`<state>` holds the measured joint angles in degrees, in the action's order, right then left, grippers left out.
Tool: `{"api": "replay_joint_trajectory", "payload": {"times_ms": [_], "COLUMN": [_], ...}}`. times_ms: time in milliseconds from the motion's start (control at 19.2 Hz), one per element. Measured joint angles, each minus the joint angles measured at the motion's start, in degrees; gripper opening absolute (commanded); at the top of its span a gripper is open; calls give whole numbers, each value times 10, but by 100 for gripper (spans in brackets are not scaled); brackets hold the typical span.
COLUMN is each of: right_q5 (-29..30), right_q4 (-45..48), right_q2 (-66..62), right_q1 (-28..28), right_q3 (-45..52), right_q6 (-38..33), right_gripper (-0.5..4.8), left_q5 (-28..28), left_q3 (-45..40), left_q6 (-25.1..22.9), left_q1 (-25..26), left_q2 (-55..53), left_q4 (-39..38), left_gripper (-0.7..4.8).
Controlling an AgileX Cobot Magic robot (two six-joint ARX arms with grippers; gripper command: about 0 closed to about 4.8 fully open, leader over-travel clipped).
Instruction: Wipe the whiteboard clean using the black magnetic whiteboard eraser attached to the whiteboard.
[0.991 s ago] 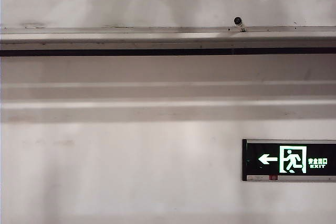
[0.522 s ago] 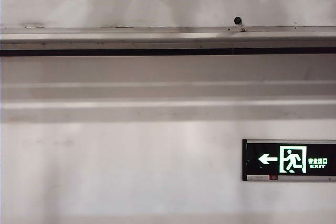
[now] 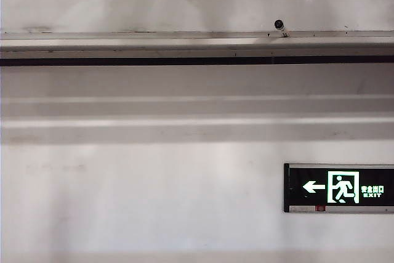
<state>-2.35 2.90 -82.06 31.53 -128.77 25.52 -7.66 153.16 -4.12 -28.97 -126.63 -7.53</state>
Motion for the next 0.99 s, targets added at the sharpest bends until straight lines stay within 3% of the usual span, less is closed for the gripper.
{"api": "replay_joint_trajectory", "payload": {"times_ms": [52,104,209,313,626,782,991], "right_q5": [0,0,0,0,0,0,5], "right_q4": [0,-2,-3,-5,-6,-7,-9], "right_q2": [0,0,0,0,4,4,7], "right_q1": [0,0,0,0,0,0,0], "right_q3": [0,0,0,0,0,0,0], "right_q6": [0,0,0,0,0,0,0], "right_gripper": [-1,-1,-1,-1,-1,-1,-1], "left_q5": [8,21,24,38,37,33,46], "left_q3": [0,0,0,0,1,1,2], "left_q6": [0,-1,-1,0,0,0,-1], "left_q1": [0,-1,-1,-1,-1,-9,-19], "left_q2": [0,0,0,1,1,-7,-9], "left_q4": [0,1,15,32,34,34,26], "left_gripper": [257,288,289,334,346,402,398]}}
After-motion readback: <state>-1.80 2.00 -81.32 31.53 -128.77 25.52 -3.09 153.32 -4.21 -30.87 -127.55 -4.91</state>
